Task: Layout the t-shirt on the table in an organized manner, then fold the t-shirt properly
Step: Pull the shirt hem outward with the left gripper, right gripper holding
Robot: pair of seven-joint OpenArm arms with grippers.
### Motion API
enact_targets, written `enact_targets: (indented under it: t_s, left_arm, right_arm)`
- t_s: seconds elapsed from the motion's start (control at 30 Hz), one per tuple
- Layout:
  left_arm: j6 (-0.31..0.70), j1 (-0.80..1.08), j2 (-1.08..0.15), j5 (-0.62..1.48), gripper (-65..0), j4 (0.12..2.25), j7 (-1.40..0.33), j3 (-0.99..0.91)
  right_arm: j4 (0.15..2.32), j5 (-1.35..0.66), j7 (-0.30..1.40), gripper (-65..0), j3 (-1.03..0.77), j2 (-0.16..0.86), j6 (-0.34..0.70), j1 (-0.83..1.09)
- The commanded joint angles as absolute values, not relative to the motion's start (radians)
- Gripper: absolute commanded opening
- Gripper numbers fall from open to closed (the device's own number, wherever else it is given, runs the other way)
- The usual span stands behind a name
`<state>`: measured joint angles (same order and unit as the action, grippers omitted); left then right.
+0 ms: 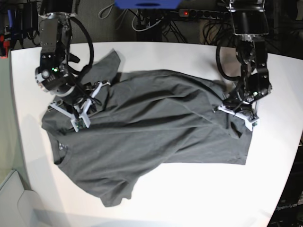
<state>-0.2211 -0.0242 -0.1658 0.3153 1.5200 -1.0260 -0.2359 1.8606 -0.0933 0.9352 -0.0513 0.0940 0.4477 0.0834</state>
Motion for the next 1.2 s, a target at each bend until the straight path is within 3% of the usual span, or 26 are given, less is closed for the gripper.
enact_targets:
  t_s: [0.0, 0.4, 0.83, 1.17]
  left_arm:
    - [-0.223, -0.025, -0.174, 0.317, -64.1, 1.563, -1.036, -0.255]
    - [-0.219, 0.122, -0.173, 0.32, -64.1, 1.96, -1.389, -0.424]
    - [-0.217, 0.372, -0.269, 0.32, -63.7, 1.995, -1.362, -0.565]
    - [-0.217, 0.381, -0.263, 0.32, -62.8, 1.994, -1.34, -0.558]
  right_arm:
    - [1.876, -0.101, 0.915, -58.1, -0.053, 0.099, 0.449, 0.068]
    - [1.874, -0.105, 0.914, -58.1, -0.047, 0.094, 0.449, 0.068]
    - [1.874, -0.107, 0.914, -58.1, -0.045, 0.093, 0.45, 0.07]
    - [1.759, -0.107, 0.911, -58.1, -0.044, 0.097, 0.452, 0.07]
